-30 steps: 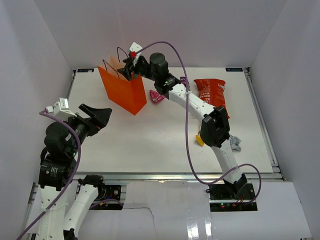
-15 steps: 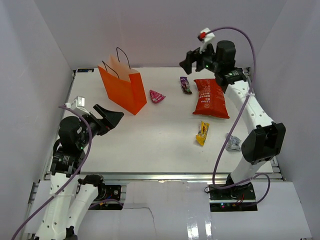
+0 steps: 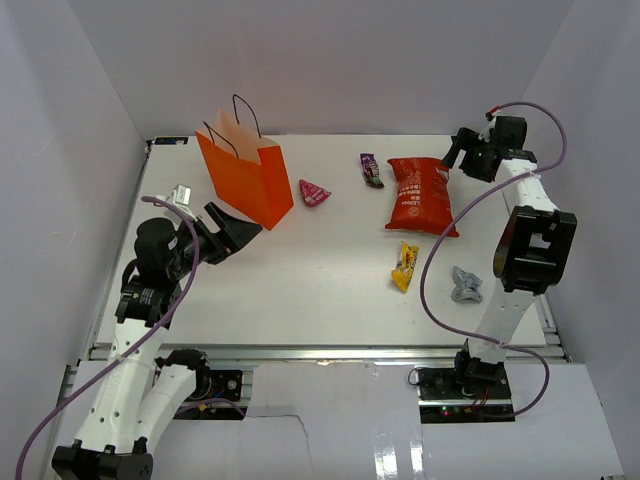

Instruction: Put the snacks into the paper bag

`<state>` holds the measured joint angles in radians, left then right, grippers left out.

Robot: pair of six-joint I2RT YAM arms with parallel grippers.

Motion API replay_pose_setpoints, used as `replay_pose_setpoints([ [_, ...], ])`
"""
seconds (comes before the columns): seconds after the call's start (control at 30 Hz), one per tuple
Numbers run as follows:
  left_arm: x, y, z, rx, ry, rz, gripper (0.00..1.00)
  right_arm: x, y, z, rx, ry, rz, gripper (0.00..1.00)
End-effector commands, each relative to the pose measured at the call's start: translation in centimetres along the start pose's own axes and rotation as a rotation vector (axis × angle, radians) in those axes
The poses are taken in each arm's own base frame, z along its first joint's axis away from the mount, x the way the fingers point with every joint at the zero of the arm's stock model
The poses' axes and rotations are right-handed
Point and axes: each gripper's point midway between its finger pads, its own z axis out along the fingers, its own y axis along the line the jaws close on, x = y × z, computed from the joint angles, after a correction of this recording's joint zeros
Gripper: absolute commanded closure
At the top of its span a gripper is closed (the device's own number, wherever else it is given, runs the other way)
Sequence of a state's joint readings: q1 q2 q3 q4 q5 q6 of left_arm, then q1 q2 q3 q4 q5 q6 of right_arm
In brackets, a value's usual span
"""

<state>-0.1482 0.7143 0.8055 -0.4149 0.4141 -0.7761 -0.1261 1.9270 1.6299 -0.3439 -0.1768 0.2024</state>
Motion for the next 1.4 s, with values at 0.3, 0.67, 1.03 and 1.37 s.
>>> replay_pose_setpoints([
  [0.3, 0.8, -0.8, -0.1, 0.055, 0.02, -0.063, 0.02, -1.8, 0.8, 5.7, -0.325, 0.009, 0.178, 0.09],
  [0.67, 0.6, -0.7, 0.3, 0.041, 0.024, -0.119, 0.02, 2.3, 1.1, 9.4, -0.419, 0.107, 0.295, 0.01],
  [1.03, 1.0, -0.2, 0.7, 0.03, 0.044, -0.124, 0.02, 3.2, 4.2, 8.5, -0.591, 0.125, 0.327, 0.63],
  [1.37, 1.6, -0.9, 1.6, 0.092, 0.091, -0.125, 0.02, 1.0, 8.7, 1.9, -0.844, 0.085, 0.267, 0.92],
])
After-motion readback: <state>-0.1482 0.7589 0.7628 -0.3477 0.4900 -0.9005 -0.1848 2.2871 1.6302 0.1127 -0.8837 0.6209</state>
